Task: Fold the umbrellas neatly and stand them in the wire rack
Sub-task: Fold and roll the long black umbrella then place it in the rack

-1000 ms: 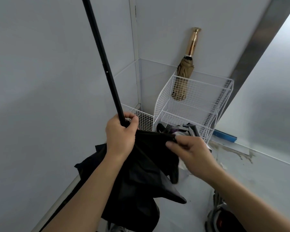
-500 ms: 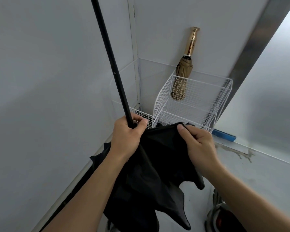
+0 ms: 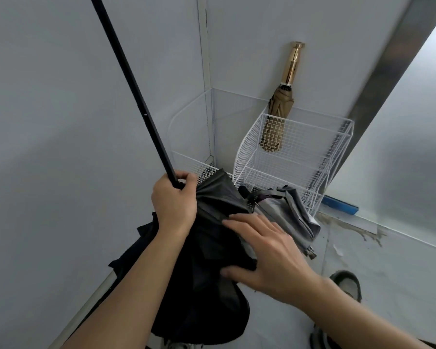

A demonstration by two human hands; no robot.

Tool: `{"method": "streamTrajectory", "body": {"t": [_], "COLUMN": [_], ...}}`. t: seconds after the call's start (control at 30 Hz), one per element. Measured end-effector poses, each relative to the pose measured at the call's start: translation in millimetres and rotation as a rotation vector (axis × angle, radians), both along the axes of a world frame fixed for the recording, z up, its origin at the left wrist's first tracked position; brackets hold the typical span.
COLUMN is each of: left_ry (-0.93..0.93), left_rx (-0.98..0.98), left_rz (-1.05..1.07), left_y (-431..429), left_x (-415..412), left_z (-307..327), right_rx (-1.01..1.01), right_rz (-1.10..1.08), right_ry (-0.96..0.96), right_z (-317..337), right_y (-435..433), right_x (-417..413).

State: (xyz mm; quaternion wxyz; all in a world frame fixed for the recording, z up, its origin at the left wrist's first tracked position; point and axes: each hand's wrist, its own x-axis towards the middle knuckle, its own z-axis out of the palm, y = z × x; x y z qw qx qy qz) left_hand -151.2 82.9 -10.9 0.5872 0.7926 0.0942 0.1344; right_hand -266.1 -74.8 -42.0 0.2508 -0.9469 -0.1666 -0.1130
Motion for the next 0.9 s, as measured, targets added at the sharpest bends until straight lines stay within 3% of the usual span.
{"method": "streamTrajectory", "body": {"t": [0.1, 0.23, 0.3, 0.43, 0.67, 0.8, 0.9], "left_ry": [0.006, 0.04, 0.047, 0.044, 0.019, 0.006, 0.001], "left_rx": [0.0, -0.049, -0.055, -0.06, -0.13, -0.147, -0.134], "left_rz": [-0.034, -0.101, -0.137, -0.191, -0.477, -0.632, -0.615], "left_y": [-1, -5, -10, -16, -22, -20, -18], "left_x": [-1, -5, -8, -13, -29, -31, -29], "left_z": [-1, 0, 1, 3, 14, 17, 14], "right_rx": [0.281, 0.818, 0.937, 0.958, 1.019, 0.877, 0.666], "right_rz": [-0.136, -0.434, -0.432, -0.314, -0.44, -0.485, -0.606], "right_ry": [-0.109, 0.227, 0.347, 0.392, 0.241, 0.124, 0.021], "right_z": [-3, 12, 18, 28, 21, 18, 16], "right_y": [1, -22, -27, -22, -25, -30, -43], "right_x": [9, 27, 28, 23, 32, 37, 41]}}
